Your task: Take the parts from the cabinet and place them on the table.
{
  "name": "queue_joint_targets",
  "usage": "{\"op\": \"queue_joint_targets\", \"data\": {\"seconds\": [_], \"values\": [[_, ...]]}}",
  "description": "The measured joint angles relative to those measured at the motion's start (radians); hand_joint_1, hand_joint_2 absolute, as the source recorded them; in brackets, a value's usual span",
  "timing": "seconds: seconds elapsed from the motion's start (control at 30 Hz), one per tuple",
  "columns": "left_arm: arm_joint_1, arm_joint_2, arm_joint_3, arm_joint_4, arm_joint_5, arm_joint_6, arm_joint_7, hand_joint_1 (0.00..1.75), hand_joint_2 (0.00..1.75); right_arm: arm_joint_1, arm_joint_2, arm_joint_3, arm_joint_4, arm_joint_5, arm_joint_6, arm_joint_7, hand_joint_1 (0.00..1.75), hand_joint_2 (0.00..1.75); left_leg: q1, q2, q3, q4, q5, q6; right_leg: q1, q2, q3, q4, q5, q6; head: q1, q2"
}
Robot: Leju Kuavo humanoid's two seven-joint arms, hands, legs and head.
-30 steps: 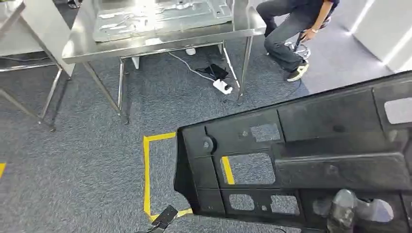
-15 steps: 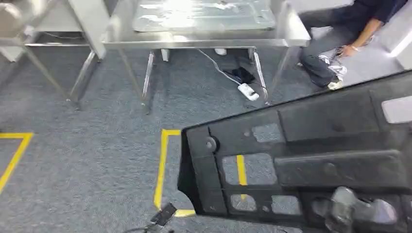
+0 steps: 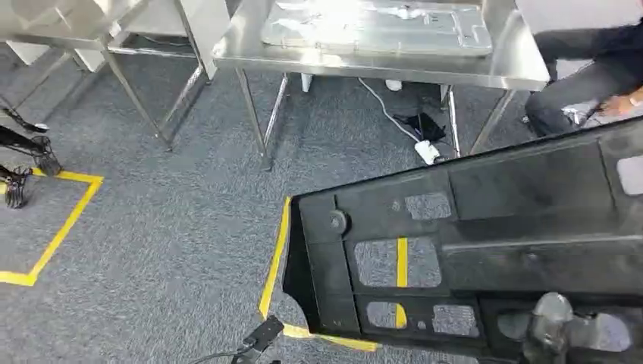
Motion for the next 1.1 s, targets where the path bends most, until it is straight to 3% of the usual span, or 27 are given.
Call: {"op": "queue_joint_targets", "data": {"seconds": [0.07, 0.1, 0.13, 0.17, 0.23, 0.27, 0.3, 0.4, 0.47, 0.5, 0.6, 0.63, 0.67, 0.7, 0.73, 0.77, 0.8, 0.83, 0.87, 0.93, 1.0, 1.03, 1.07, 1.1], "values": [[-0.005, -0.001, 0.000, 0.000, 0.000, -0.004, 0.000, 0.00, 1.75, 0.003, 0.000, 0.000, -0.002, -0.014, 0.001, -0.006, 1.64, 1.75, 0.005, 0.022, -0.083, 0.150, -0.052, -0.008, 0.003, -0.018, 0.009, 0.000, -0.008, -0.004, 0.002, 0.000], [-0.004, -0.001, 0.000, 0.000, 0.001, -0.006, 0.001, 0.00, 1.75, 0.006, 0.000, 0.000, -0.002, -0.017, 0.001, -0.009, 1.64, 1.75, 0.007, 0.024, -0.115, 0.199, -0.058, -0.010, 0.003, -0.025, 0.013, 0.000, -0.014, -0.004, 0.002, 0.000], [-0.001, -0.002, 0.000, 0.000, 0.001, -0.007, 0.001, 0.00, 1.75, 0.007, 0.000, 0.000, -0.002, -0.018, 0.001, -0.010, 1.64, 1.75, 0.009, 0.026, -0.126, 0.204, -0.041, -0.011, 0.003, -0.030, 0.019, 0.000, -0.019, -0.003, 0.002, 0.000], [0.000, -0.002, 0.000, 0.000, 0.001, -0.007, 0.001, 0.00, 1.75, 0.007, 0.000, 0.000, -0.002, -0.019, 0.001, -0.010, 1.64, 1.75, 0.011, 0.027, -0.110, 0.161, -0.004, -0.010, 0.002, -0.033, 0.027, 0.000, -0.025, -0.001, 0.002, 0.000], [-0.001, 0.000, 0.000, 0.000, 0.001, -0.008, 0.002, 0.00, 1.75, 0.007, 0.000, 0.000, -0.003, -0.018, 0.001, -0.010, 1.64, 1.75, 0.011, 0.030, -0.030, -0.003, 0.088, -0.003, 0.002, -0.038, 0.047, 0.000, -0.040, 0.004, 0.002, 0.000], [-0.002, 0.000, 0.000, 0.000, 0.001, -0.009, 0.002, 0.00, 1.75, 0.007, 0.000, 0.000, -0.003, -0.015, 0.000, -0.010, 1.64, 1.75, 0.009, 0.034, -0.002, -0.062, 0.092, 0.002, 0.001, -0.043, 0.053, -0.003, -0.046, 0.008, 0.003, 0.000], [-0.005, 0.000, 0.000, 0.000, 0.001, -0.009, 0.002, 0.00, 1.75, 0.006, 0.000, 0.000, -0.003, -0.013, 0.000, -0.011, 1.64, 1.75, -0.002, 0.034, 0.021, -0.080, 0.068, 0.005, 0.009, -0.043, 0.053, -0.005, -0.053, 0.018, 0.002, 0.000], [-0.006, 0.000, -0.001, 0.000, 0.001, -0.012, 0.001, 0.00, 1.75, 0.007, 0.000, 0.000, -0.003, -0.012, -0.003, -0.010, 1.64, 1.75, -0.002, 0.030, 0.029, -0.098, 0.056, 0.026, 0.009, -0.046, 0.077, -0.013, -0.038, 0.039, 0.004, 0.000], [-0.005, 0.001, -0.001, 0.000, 0.000, -0.012, 0.000, 0.00, 1.75, 0.004, 0.000, 0.000, -0.003, -0.012, -0.003, -0.010, 1.64, 1.75, 0.001, 0.025, 0.064, -0.115, 0.051, 0.038, 0.004, -0.047, 0.073, 0.015, -0.050, 0.042, 0.007, 0.000], [-0.007, 0.001, -0.001, 0.000, -0.001, -0.014, 0.001, 0.00, 1.75, 0.003, 0.000, 0.000, -0.003, -0.010, -0.003, -0.010, 1.64, 1.75, 0.000, 0.025, 0.074, -0.118, 0.046, 0.047, 0.005, -0.046, 0.044, 0.067, -0.060, 0.042, 0.013, 0.000], [-0.007, 0.000, -0.001, 0.000, -0.002, -0.018, 0.001, 0.00, 1.75, 0.007, -0.001, 0.000, -0.003, -0.008, -0.004, -0.010, 1.64, 1.75, -0.005, 0.024, 0.097, -0.118, 0.022, 0.057, 0.013, -0.045, -0.110, 0.268, -0.134, 0.042, 0.020, 0.000], [-0.005, 0.001, -0.001, 0.000, -0.002, -0.020, 0.002, 0.00, 1.75, 0.007, -0.001, 0.000, -0.003, -0.008, -0.004, -0.010, 1.64, 1.75, -0.007, 0.024, 0.108, -0.118, 0.013, 0.057, 0.013, -0.045, -0.136, 0.278, -0.138, 0.044, 0.020, 0.000], [-0.002, 0.000, -0.001, 0.000, -0.002, -0.021, 0.002, 0.00, 1.75, 0.007, -0.001, 0.000, -0.002, -0.008, -0.005, -0.010, 1.64, 1.75, -0.008, 0.022, 0.123, -0.117, 0.003, 0.056, 0.012, -0.045, -0.142, 0.249, -0.118, 0.045, 0.020, 0.000], [-0.002, 0.000, -0.001, 0.000, -0.002, -0.021, 0.003, 0.00, 1.75, 0.007, -0.001, 0.000, -0.002, -0.007, -0.006, -0.010, 1.64, 1.75, -0.008, 0.020, 0.138, -0.117, -0.009, 0.054, 0.012, -0.045, -0.134, 0.193, -0.078, 0.042, 0.020, 0.000], [-0.002, 0.000, -0.001, 0.000, -0.003, -0.022, 0.003, 0.00, 1.75, 0.007, -0.001, 0.000, -0.002, -0.006, -0.008, -0.010, 1.64, 1.75, -0.008, 0.020, 0.157, -0.117, -0.023, 0.051, 0.012, -0.045, -0.116, 0.114, -0.019, 0.041, 0.021, 0.000], [-0.001, 0.000, -0.001, 0.000, -0.004, -0.022, 0.004, 0.00, 1.75, 0.007, -0.001, 0.000, -0.002, -0.006, -0.010, -0.010, 1.64, 1.75, -0.008, 0.020, 0.156, -0.117, -0.036, 0.047, 0.012, -0.045, -0.101, 0.038, 0.062, 0.038, 0.021, 0.000], [-0.003, 0.000, -0.001, 0.000, -0.004, -0.023, 0.005, 0.00, 1.75, 0.009, -0.002, 0.000, -0.001, -0.005, -0.010, -0.010, 1.64, 1.75, -0.011, 0.019, 0.178, -0.104, -0.050, 0.043, 0.017, -0.047, -0.108, 0.025, 0.067, 0.032, 0.021, 0.000], [-0.005, 0.001, -0.001, 0.000, -0.005, -0.023, 0.006, 0.00, 1.75, 0.008, -0.002, 0.000, -0.001, -0.005, -0.011, -0.008, 1.64, 1.75, -0.011, 0.016, 0.173, -0.112, -0.058, 0.035, 0.025, -0.046, -0.100, 0.025, 0.049, 0.021, 0.022, 0.000], [-0.006, 0.001, -0.001, 0.000, -0.007, -0.023, 0.008, 0.00, 1.75, 0.009, -0.002, 0.000, -0.002, -0.005, -0.012, -0.007, 1.64, 1.75, -0.008, 0.017, 0.176, -0.121, -0.067, 0.028, 0.028, -0.044, -0.089, 0.022, 0.055, 0.015, 0.020, 0.000], [-0.010, 0.000, -0.001, -0.002, -0.010, -0.025, 0.007, 0.00, 1.75, 0.007, -0.002, 0.000, -0.003, -0.002, -0.013, -0.007, 1.64, 1.75, -0.008, 0.018, 0.196, -0.099, -0.058, 0.021, 0.022, -0.040, -0.064, 0.012, 0.043, -0.001, 0.020, 0.000], [-0.014, 0.000, -0.001, -0.002, -0.011, -0.025, 0.006, 0.00, 1.75, 0.007, -0.002, 0.000, -0.003, 0.002, -0.021, -0.005, 1.64, 1.75, -0.003, 0.024, 0.141, 0.008, -0.035, 0.011, 0.020, -0.043, -0.030, 0.003, 0.024, -0.010, 0.019, 0.000], [-0.015, 0.000, -0.001, -0.002, -0.011, -0.025, 0.007, 0.00, 1.75, 0.007, -0.002, 0.000, -0.003, 0.006, -0.025, -0.003, 1.64, 1.75, -0.001, 0.025, 0.087, 0.080, -0.041, 0.005, 0.019, -0.045, -0.018, 0.003, 0.014, -0.014, 0.019, 0.000], [-0.014, 0.000, -0.001, -0.002, -0.011, -0.026, 0.007, 0.00, 1.75, 0.007, -0.002, 0.000, -0.003, 0.007, -0.026, -0.001, 1.64, 1.75, 0.001, 0.026, 0.036, 0.138, -0.064, 0.000, 0.019, -0.045, -0.005, 0.002, 0.002, -0.014, 0.019, 0.000], [-0.009, 0.000, -0.001, -0.002, -0.011, -0.026, 0.007, 0.00, 1.75, 0.008, -0.002, 0.000, -0.003, 0.011, -0.029, 0.004, 1.64, 1.75, 0.003, 0.028, -0.014, 0.177, -0.111, -0.004, 0.018, -0.043, 0.011, 0.002, -0.013, -0.014, 0.019, 0.000]]}}
